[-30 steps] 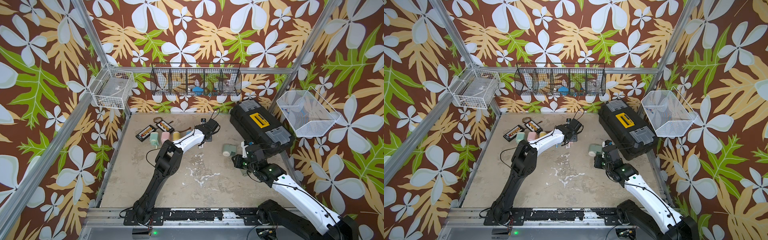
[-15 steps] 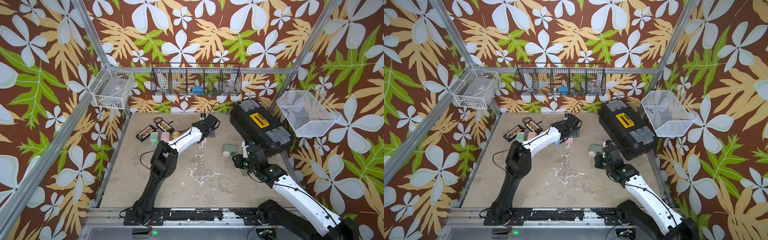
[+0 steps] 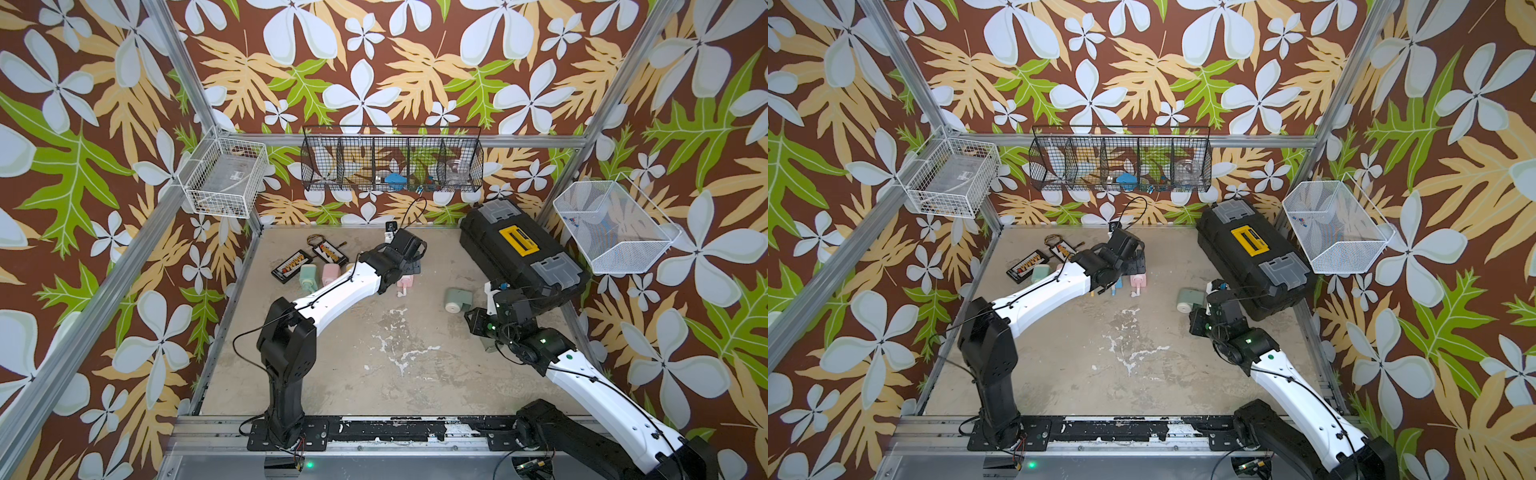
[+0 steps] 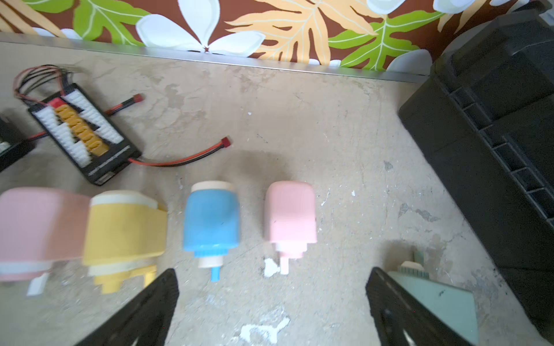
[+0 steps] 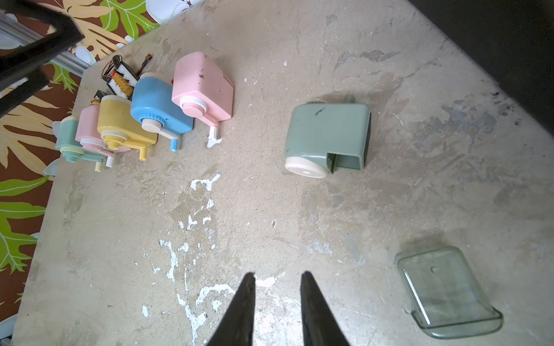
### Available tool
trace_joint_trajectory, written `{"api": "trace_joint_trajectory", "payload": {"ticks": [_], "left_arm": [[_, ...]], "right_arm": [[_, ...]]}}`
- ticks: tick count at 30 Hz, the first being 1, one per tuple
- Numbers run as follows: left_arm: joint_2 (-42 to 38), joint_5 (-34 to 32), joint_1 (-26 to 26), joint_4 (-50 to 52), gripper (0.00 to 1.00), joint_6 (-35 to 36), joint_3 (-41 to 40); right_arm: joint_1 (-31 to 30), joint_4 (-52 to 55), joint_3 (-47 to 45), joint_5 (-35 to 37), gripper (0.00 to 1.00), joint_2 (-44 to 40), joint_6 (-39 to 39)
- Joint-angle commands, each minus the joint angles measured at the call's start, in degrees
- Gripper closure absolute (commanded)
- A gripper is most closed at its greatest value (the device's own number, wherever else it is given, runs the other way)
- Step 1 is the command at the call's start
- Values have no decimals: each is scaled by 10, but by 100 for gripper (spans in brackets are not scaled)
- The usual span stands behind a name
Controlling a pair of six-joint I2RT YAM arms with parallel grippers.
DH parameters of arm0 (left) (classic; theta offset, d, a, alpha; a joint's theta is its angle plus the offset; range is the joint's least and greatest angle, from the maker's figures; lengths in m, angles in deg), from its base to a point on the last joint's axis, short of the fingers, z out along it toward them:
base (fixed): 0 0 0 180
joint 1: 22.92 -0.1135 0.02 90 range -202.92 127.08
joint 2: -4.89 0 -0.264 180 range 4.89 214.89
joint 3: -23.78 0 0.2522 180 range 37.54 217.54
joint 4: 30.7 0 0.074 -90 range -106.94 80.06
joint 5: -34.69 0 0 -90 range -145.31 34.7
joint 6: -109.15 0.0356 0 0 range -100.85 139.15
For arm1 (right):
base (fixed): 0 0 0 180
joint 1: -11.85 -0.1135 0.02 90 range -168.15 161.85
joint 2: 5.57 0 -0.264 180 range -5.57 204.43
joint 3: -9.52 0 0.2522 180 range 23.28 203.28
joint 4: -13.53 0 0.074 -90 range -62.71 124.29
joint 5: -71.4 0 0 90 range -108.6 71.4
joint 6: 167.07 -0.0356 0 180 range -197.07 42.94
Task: Put the tray back into the pencil sharpener
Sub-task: Pick up the container from the center of the board.
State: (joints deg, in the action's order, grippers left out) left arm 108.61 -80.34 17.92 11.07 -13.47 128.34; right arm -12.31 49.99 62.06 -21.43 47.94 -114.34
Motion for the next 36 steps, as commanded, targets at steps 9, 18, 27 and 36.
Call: {"api": "trace_joint_trajectory", "payload": {"ticks": [9,18,27,36], "left_arm": [[-312,-54,0,-187,0,65,-339],[-484,-43,-1,-258,0,96,-497],[-519,-19,-1,-254,0,81,-527],[-503,11,-1,-258,0,72,-521]], "right_arm": [[34,61,52,37,69,35,27],[113,123,65,26,63,81,40],[178,145,-12,51,46,7,-13],[232,125,-72,-33,20,-8,-38]]}}
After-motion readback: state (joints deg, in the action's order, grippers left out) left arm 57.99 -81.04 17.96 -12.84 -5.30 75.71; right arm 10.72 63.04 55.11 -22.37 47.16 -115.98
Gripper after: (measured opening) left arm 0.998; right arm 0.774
